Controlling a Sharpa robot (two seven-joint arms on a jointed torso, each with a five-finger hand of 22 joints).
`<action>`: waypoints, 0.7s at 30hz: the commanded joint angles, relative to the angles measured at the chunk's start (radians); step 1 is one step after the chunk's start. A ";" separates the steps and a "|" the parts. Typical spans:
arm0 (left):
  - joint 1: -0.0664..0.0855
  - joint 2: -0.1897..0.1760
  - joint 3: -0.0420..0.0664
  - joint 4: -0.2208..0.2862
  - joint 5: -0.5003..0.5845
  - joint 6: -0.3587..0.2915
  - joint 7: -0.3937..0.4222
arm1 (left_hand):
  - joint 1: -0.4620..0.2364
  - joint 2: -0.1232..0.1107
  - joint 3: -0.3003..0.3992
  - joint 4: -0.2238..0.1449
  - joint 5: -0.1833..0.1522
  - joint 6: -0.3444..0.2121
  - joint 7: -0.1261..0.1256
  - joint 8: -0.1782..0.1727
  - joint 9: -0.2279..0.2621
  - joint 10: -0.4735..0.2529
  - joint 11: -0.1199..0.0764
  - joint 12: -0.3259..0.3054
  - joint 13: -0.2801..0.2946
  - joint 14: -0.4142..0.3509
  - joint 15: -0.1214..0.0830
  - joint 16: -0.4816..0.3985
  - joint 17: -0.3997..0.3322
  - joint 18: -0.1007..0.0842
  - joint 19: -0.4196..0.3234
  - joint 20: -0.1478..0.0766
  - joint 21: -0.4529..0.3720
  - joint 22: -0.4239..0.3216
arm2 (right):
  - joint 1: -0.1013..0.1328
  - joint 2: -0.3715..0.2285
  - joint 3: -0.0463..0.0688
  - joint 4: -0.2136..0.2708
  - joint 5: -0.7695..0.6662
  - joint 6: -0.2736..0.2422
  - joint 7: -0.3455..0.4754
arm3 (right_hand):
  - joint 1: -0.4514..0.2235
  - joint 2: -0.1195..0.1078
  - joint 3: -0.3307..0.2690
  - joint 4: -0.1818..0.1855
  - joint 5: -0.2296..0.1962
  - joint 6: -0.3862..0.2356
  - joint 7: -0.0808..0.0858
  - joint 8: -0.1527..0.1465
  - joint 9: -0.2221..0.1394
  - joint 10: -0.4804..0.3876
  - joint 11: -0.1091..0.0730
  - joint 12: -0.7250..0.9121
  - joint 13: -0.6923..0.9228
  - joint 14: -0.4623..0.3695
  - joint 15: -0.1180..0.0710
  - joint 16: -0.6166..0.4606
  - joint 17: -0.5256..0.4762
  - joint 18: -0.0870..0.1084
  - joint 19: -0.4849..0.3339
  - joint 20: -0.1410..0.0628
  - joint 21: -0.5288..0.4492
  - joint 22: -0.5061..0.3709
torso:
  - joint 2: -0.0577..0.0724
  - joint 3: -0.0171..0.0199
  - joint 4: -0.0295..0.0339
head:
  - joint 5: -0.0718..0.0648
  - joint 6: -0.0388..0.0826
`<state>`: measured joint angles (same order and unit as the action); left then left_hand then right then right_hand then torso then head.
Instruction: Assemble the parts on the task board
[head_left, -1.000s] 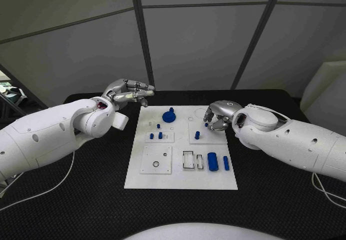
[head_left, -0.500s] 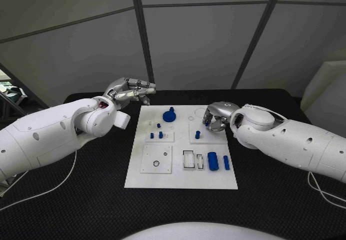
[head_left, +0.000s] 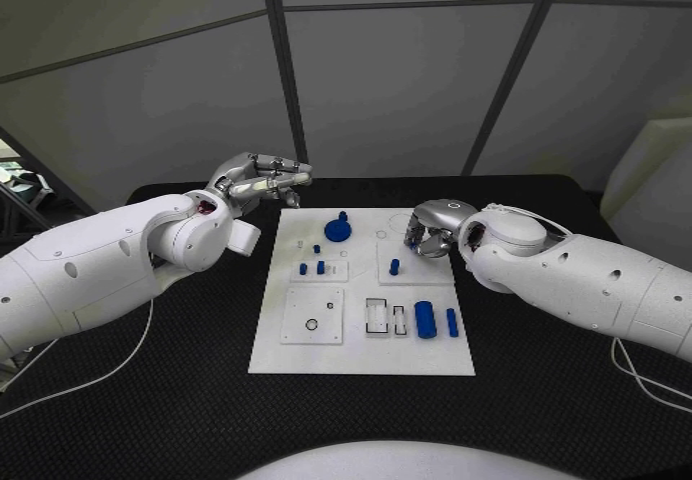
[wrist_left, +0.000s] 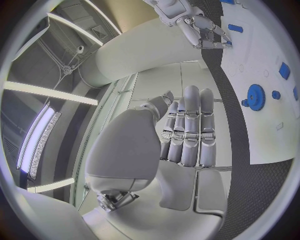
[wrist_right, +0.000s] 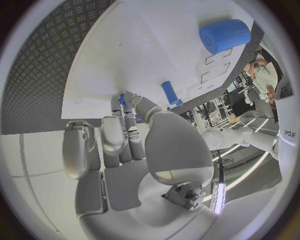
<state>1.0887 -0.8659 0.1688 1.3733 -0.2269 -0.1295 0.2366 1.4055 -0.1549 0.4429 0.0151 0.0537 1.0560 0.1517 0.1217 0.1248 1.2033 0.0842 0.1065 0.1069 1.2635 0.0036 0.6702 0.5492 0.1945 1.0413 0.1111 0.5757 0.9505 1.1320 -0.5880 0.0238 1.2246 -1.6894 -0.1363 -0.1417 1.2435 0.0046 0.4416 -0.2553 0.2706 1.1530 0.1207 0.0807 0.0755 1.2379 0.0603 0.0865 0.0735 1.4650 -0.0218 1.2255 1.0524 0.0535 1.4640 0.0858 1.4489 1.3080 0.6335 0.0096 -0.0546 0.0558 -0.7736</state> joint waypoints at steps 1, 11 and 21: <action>0.001 0.001 0.001 0.000 0.010 0.014 0.010 | -0.002 0.008 -0.006 -0.001 -0.005 0.006 0.000 -0.003 0.001 0.008 0.000 0.001 0.001 0.006 0.001 0.003 0.001 -0.012 0.006 0.001 -0.007 -0.002 | -0.005 0.000 -0.004 -0.003 -0.013 0.009 -0.022 | 0.003 0.019 0.034 -0.006 -0.043 0.009 0.001 -0.005 -0.002 0.011 0.000 -0.012 -0.002 0.021 -0.005 0.004 -0.004 -0.015 0.021 -0.003 0.008 0.113 | 0.000 -0.0002 -0.0010 | 0.001 -0.001; 0.001 -0.002 0.001 -0.003 0.010 0.018 0.006 | -0.002 0.008 -0.007 -0.002 -0.005 0.005 0.000 -0.004 0.001 0.008 0.000 0.001 0.002 0.005 0.002 0.002 0.000 -0.012 0.007 0.001 -0.008 -0.002 | -0.005 -0.024 -0.004 0.026 -0.019 -0.099 -0.015 | -0.005 0.009 0.050 -0.008 -0.049 0.014 0.001 -0.007 -0.002 0.016 -0.001 -0.017 -0.002 0.021 -0.004 0.006 -0.006 -0.019 0.031 -0.003 0.023 0.132 | -0.002 0.0001 -0.0013 | 0.001 0.001; 0.001 -0.006 0.001 -0.008 0.010 0.023 0.003 | -0.002 0.008 -0.007 -0.002 -0.005 0.005 0.001 -0.004 0.001 0.007 0.001 0.001 0.002 0.004 0.002 0.001 0.000 -0.012 0.007 0.001 -0.008 -0.003 | -0.005 -0.090 -0.002 0.118 0.008 -0.197 -0.013 | -0.009 0.003 0.059 -0.009 -0.050 0.016 0.000 -0.009 -0.003 0.018 -0.001 -0.020 -0.002 0.021 -0.004 0.009 -0.006 -0.025 0.045 -0.003 0.041 0.156 | -0.001 -0.0008 -0.0020 | 0.002 0.003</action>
<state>1.0885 -0.8711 0.1687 1.3656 -0.2245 -0.1201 0.2348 1.4055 -0.1549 0.4401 0.0122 0.0537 1.0559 0.1517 0.1217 0.1245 1.2033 0.0843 0.1065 0.1076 1.2634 0.0036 0.6702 0.5494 0.1945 1.0413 0.1111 0.5716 0.9490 1.1246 -0.6736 0.0214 1.3308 -1.6926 -0.2622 -0.1503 1.2396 0.0112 0.4950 -0.2636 0.2258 1.1618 0.1190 0.0742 0.0726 1.2491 0.0570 0.0715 0.0709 1.4650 -0.0217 1.2294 1.0460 0.0380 1.4639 0.0859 1.4868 1.3078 0.6320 0.0089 -0.0563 0.0574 -0.7712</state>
